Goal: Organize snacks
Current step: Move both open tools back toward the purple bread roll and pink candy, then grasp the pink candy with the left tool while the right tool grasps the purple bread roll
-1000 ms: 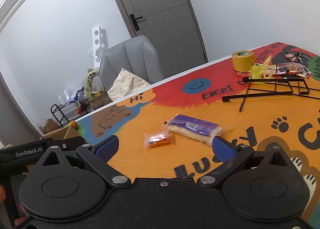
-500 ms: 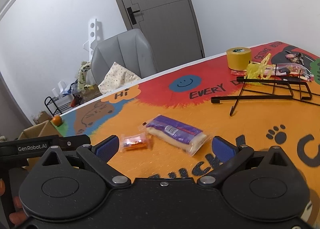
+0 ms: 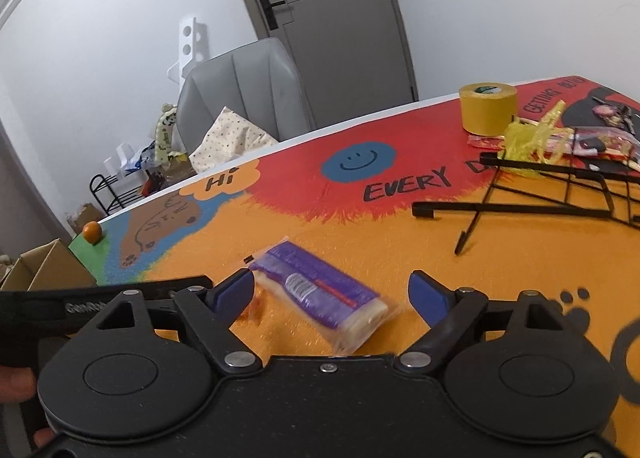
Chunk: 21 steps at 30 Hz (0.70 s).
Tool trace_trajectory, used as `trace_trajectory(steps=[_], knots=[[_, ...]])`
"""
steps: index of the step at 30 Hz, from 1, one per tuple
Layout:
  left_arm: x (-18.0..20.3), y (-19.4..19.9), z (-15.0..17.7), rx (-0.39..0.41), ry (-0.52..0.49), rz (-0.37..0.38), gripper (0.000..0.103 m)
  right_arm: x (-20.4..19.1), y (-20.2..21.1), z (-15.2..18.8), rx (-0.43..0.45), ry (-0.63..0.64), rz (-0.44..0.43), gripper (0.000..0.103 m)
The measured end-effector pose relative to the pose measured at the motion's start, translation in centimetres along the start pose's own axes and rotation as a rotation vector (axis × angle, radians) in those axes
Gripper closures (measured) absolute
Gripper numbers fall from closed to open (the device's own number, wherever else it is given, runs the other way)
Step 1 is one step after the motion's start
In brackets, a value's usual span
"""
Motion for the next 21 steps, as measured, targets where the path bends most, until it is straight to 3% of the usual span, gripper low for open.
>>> trace_trajectory(steps=[9, 15, 17, 21], knots=[[1.2, -3.0, 0.0, -0.02, -0.009, -0.002, 0.013, 1.1, -2.1, -0.8, -0.043, 0.035, -0.031, 0.024], [2.2, -4.0, 0.6, -0.022, -0.067, -0.019, 0.025, 0.7, -2.6, -0.6, -0.059, 0.048, -0.056, 0.026], [2.3, -4.0, 0.7, -0.013, -0.086, -0.036, 0.036, 0.5, -2.9, -0.6, -0.063, 0.053, -0.06, 0.026], [2.3, -3.6, 1.0, -0.006, -0.126, -0.036, 0.047, -0.1, -3.8, -0.3, -0.09, 0.068, -0.063, 0.026]])
Point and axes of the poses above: each gripper's, at about its wrist camera, not at the fingertips, and y roughly against the way its jaws point, x to its right, z to its underside, the point moved 1 cm from there along -y, roughly the way its jaws point, and after that the axes turned 1 degree about -z, right-handed, at the moved point
